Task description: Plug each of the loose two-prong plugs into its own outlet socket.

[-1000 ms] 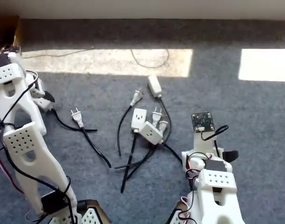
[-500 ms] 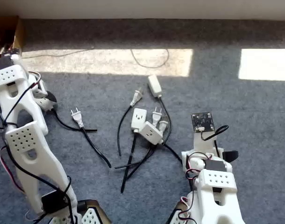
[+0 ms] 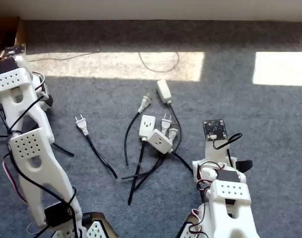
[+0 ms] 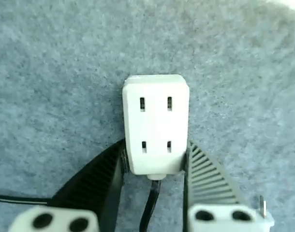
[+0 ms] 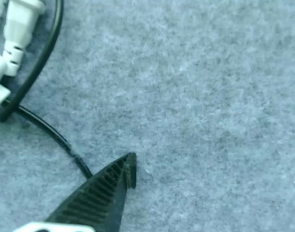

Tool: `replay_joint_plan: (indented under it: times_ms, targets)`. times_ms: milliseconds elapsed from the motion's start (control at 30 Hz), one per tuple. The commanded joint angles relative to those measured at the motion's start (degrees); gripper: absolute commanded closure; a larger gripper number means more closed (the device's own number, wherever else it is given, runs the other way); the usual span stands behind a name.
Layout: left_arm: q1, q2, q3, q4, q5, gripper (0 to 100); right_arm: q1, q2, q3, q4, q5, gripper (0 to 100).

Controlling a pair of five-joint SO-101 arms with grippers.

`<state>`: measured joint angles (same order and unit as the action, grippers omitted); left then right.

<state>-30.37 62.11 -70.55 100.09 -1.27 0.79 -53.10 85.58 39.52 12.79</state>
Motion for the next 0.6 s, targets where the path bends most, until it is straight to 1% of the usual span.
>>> replay_joint_plan:
  times_ms: [0, 67, 200, 300, 400, 567]
  targets:
    - [0.0, -1.7, -3.6, 1.1, -3.3, 100, 0.1, -1.0, -0.1, -0.7, -0.2, 44.6]
    - [0.4, -4.4, -3.1, 1.1, -6.2, 100, 0.1, -1.0, -0.1, -0.7, -0.2, 44.6]
    - [4.6, -14.2, -2.3, 1.4, -18.5, 100, 0.1, -1.0, -0.1, -0.7, -0.2, 44.6]
    - [8.5, -26.2, 5.8, 1.6, -28.7, 100, 0.0, -1.0, -0.1, -0.7, -0.2, 44.6]
    - [13.9, -41.6, 24.8, 1.6, -38.9, 100, 0.0, -1.0, -0.1, -0.7, -0.2, 44.6]
    - [26.9, -71.1, 64.9, 1.3, -55.0, 100, 0.0, -1.0, -0.1, -0.7, -0.2, 44.6]
